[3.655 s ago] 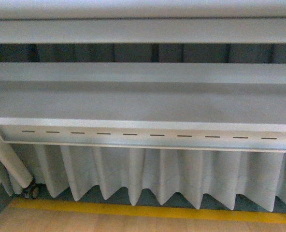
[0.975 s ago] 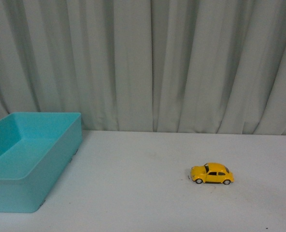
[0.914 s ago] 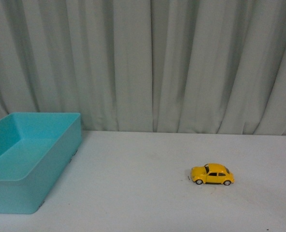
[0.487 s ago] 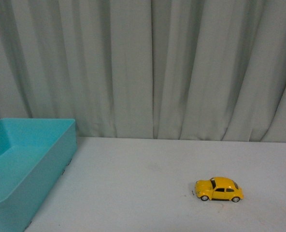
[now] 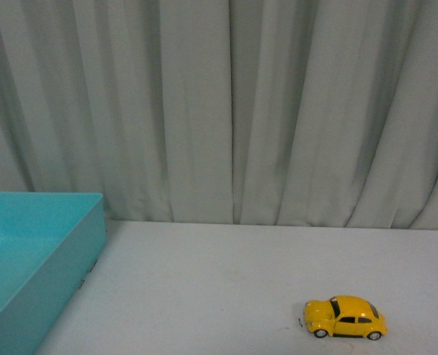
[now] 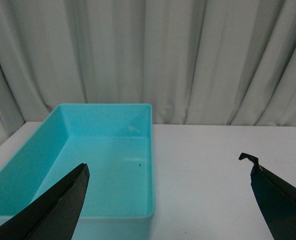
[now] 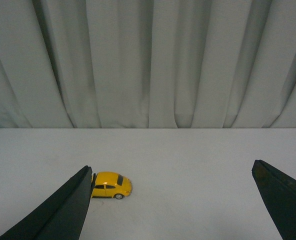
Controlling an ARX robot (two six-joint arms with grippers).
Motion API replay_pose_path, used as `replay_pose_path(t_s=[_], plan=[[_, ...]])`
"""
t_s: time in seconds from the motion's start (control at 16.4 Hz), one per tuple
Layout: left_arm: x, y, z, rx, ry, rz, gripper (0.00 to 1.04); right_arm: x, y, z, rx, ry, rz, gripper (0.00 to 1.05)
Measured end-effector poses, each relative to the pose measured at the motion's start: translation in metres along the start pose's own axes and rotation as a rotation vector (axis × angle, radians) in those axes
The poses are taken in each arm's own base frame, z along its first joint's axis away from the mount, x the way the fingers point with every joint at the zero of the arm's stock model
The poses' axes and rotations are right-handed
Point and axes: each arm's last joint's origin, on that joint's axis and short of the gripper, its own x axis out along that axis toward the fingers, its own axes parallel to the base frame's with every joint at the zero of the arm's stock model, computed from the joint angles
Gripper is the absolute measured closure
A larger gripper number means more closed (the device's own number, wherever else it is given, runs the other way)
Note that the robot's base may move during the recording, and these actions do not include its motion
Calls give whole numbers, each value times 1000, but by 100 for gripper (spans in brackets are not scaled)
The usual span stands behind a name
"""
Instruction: Wind up and store yellow beetle toy
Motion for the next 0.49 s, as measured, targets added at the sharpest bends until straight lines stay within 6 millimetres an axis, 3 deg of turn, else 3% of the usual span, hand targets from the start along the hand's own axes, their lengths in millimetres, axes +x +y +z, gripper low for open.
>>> replay_pose_path(t_s=[0.49], plan=[[0, 0, 0, 0, 1, 0, 7, 0, 0, 0, 0, 0, 0, 7]])
